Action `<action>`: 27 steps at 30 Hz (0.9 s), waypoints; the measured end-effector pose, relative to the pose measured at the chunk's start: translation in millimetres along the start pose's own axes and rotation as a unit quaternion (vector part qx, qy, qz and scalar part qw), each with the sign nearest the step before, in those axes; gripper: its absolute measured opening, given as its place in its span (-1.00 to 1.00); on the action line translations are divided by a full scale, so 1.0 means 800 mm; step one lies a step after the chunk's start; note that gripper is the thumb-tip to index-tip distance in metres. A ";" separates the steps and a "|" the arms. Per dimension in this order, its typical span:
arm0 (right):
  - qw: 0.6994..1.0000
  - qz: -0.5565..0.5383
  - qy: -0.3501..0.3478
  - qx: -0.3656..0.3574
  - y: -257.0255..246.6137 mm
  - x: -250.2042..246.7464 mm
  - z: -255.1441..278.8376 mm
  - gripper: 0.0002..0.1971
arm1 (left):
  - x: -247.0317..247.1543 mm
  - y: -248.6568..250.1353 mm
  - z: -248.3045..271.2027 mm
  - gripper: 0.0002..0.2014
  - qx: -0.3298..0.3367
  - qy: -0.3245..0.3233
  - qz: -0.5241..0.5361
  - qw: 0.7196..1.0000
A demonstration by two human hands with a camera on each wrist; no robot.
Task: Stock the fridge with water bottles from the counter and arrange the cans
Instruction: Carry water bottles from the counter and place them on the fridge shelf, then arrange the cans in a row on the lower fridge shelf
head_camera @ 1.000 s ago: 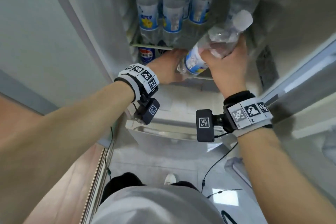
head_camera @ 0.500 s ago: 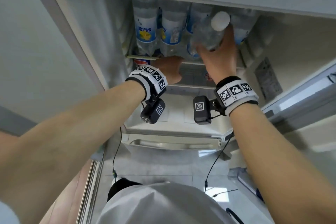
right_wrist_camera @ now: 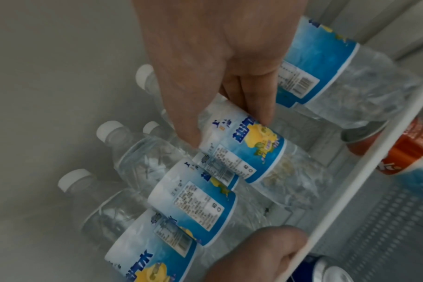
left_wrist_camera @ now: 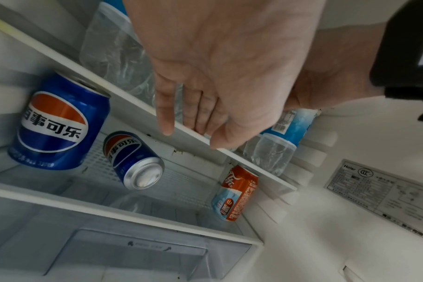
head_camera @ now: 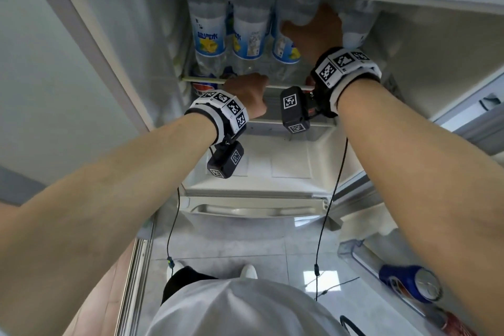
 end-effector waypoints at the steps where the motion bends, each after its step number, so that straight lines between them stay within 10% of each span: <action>1: 1.000 0.017 -0.010 0.003 0.004 0.003 -0.001 -0.30 | -0.001 -0.001 0.001 -0.55 -0.002 -0.004 0.000 1.000; 7: 0.999 0.021 -0.043 -0.008 0.020 0.011 0.012 -0.41 | -0.002 -0.003 0.006 -0.46 -0.009 -0.038 0.023 0.999; 15: 0.982 -0.161 0.095 -0.011 0.053 0.012 0.085 -0.68 | -0.018 -0.024 0.042 -0.73 0.019 0.061 0.093 0.994; 27: 0.990 -0.123 -0.069 0.017 0.118 0.064 0.169 -0.58 | 0.066 -0.060 0.133 -0.71 -0.070 0.046 0.156 0.984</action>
Point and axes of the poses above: each hand's wrist, its own z-axis away from the middle knuckle, its own x-axis out of the palm, y = z × x, the point moved 3 cm from there along -z, towards the middle knuckle, and after that the axes turned 2 degrees about z, right-handed, at the moved point
